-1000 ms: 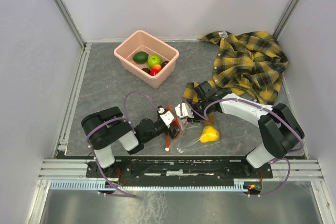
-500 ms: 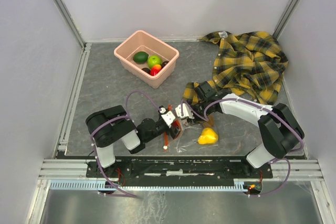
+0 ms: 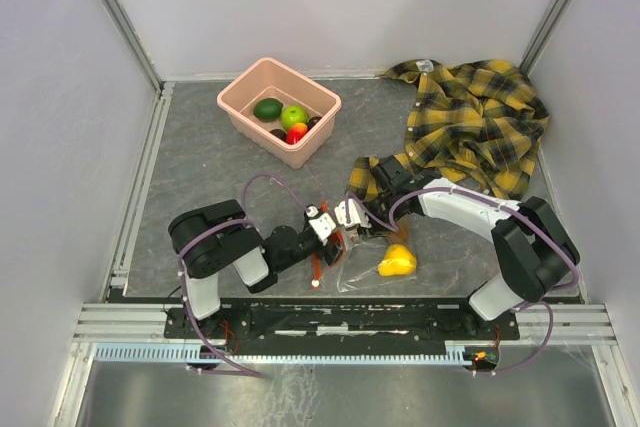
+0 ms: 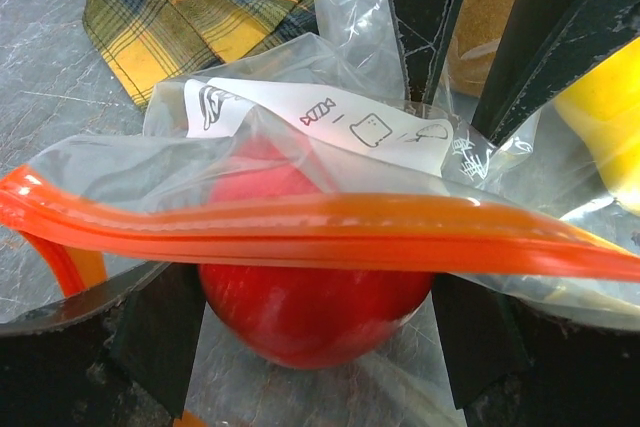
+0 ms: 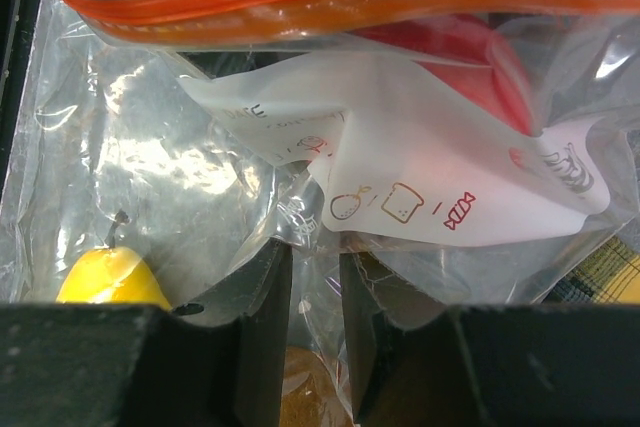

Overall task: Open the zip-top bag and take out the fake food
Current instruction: Pick up the fake fruit from the zipper food storage bag.

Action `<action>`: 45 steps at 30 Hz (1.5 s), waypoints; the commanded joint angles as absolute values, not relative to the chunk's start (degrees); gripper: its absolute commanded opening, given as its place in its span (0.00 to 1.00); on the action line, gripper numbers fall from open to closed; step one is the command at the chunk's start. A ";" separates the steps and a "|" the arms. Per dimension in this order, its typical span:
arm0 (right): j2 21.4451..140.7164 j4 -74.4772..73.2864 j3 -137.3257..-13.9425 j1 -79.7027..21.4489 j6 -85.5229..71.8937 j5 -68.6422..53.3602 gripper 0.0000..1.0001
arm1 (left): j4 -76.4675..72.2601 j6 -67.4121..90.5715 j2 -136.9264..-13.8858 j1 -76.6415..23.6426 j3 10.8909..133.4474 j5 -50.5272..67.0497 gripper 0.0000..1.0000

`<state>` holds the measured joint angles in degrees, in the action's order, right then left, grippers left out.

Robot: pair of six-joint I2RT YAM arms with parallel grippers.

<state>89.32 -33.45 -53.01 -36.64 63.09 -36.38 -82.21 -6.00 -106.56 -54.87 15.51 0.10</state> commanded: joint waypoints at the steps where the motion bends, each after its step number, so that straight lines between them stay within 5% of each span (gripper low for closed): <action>1: 89.79 -33.75 -54.77 -37.19 63.98 -36.04 0.33 | -83.36 -5.85 -104.31 -55.10 16.20 0.33 0.78; 11: 88.81 -34.68 -55.53 -34.14 64.45 -34.50 0.33 | -77.98 -4.31 -95.25 -55.05 12.57 2.16 0.62; 21: 88.28 -35.86 -56.01 -30.09 65.01 -33.84 0.16 | -64.14 -2.38 -85.33 -55.10 11.52 4.07 0.47; 45: 87.54 -37.17 -55.88 -27.96 66.62 -35.34 0.12 | -35.30 0.80 -65.97 -54.74 15.18 -5.65 0.43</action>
